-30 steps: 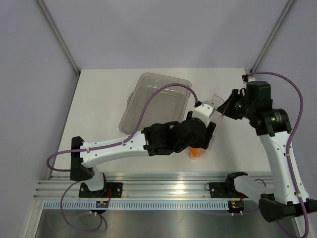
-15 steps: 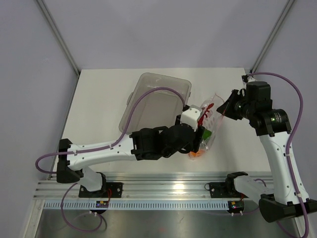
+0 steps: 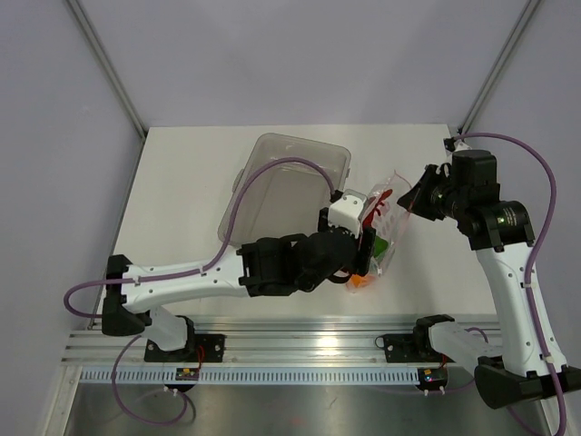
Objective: Place the food in the zip-top bag and seal the zipper
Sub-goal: Adjust the zipper food storage bag at the center of the board.
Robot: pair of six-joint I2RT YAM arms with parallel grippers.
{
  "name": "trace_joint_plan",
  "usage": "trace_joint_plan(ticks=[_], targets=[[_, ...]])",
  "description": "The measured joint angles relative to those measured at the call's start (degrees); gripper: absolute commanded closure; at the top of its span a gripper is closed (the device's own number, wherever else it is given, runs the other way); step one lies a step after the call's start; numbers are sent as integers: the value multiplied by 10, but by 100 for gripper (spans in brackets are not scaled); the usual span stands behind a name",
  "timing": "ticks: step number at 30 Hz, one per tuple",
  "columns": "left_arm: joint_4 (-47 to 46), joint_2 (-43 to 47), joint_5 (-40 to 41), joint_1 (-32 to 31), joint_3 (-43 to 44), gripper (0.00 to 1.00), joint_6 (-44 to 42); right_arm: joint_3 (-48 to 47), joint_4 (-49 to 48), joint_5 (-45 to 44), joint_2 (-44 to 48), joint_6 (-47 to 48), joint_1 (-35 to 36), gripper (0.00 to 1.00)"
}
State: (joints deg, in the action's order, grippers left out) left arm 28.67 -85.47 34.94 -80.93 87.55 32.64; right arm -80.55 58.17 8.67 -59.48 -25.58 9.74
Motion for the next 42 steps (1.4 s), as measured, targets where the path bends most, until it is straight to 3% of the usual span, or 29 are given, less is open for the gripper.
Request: trace_joint_plan(ticks=[8,12,13,14,15,19,21,24,27,35,42], targets=[[27,-71,-5,0,58,41,9,0,1,0,7,0,0,98],[38,-88,-14,0,66,65,19,1,2,0,9,0,0,99],[42,-90,-16,0,66,80,21,2,2,0,10,0,0,99],[45,-92,-18,1,66,87,22,2,2,-1,10,0,0,98],[47,-92,-21,2,66,100,17,2,2,-1,11,0,0,98],[38,-89,-57,21,65,100,-5,4,5,-3,18,1,0,93],[23,-82,-101,47,57,100,-22,5,6,-5,24,-1,0,67],[-2,-63,-191,102,37,100,-55,7,7,-5,36,4,0,44],[-21,-60,-290,157,33,100,-89,7,10,-5,51,14,0,34],[-9,-105,-552,254,79,100,-186,-16,36,-30,59,66,0,39],[78,-182,-686,281,202,100,-270,-119,43,-41,33,157,0,26]])
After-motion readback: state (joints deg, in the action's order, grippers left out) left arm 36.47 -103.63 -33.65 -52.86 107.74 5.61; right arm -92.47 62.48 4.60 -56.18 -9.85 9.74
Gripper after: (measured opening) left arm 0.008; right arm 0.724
